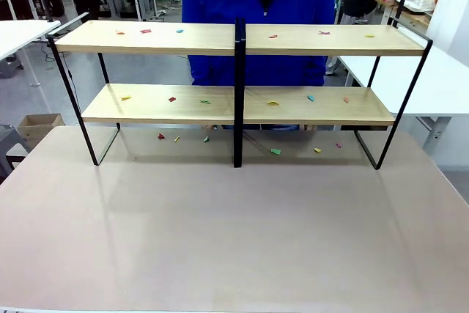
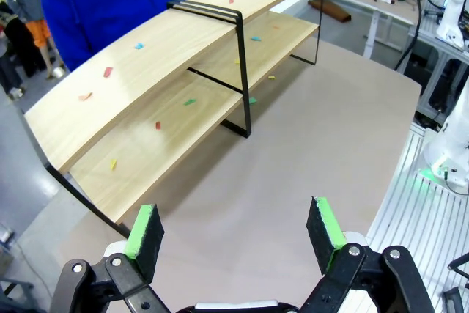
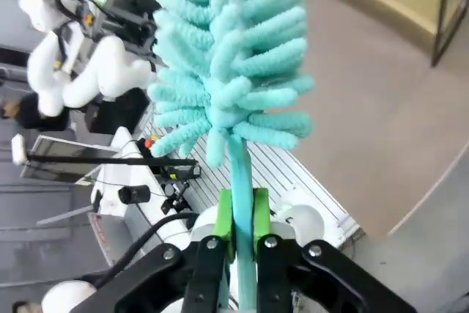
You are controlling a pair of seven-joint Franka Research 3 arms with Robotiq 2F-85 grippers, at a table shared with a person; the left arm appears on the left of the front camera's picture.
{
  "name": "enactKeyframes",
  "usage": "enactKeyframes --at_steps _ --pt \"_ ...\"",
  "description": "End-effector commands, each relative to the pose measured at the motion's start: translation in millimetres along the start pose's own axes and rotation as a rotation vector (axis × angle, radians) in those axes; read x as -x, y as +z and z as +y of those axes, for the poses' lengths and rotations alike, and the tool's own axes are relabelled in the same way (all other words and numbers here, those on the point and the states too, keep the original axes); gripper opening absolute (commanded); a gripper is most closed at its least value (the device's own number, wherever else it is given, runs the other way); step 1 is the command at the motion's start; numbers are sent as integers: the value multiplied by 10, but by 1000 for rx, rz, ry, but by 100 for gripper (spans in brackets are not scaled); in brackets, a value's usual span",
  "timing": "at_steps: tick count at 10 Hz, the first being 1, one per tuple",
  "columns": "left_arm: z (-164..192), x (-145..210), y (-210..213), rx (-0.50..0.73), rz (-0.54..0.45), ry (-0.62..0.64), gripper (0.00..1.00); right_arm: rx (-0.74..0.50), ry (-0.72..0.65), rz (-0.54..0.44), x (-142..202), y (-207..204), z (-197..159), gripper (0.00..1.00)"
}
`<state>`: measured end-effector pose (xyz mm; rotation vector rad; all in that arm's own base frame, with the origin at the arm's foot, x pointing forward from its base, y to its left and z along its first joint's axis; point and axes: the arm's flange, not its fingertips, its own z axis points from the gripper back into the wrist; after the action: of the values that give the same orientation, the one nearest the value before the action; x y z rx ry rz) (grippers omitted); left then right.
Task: Clean the shelves.
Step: Pick up the Duster when the human hands it over.
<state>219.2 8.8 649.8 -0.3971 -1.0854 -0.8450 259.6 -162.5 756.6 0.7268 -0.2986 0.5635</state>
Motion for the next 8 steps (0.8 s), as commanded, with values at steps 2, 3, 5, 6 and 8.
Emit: enactKeyframes --at_steps 2,3,5,6,8 --pt "8 -1 -7 3 0 2 100 0 0 0 0 0 0 0" --pt "8 -1 -7 3 0 2 100 0 0 0 0 0 0 0" --pt "8 -1 -7 3 0 2 100 0 0 0 0 0 0 0" --pt "8 -1 -7 3 0 2 100 0 0 0 0 0 0 0" --pt "8 -1 -7 3 0 2 100 0 0 0 0 0 0 0"
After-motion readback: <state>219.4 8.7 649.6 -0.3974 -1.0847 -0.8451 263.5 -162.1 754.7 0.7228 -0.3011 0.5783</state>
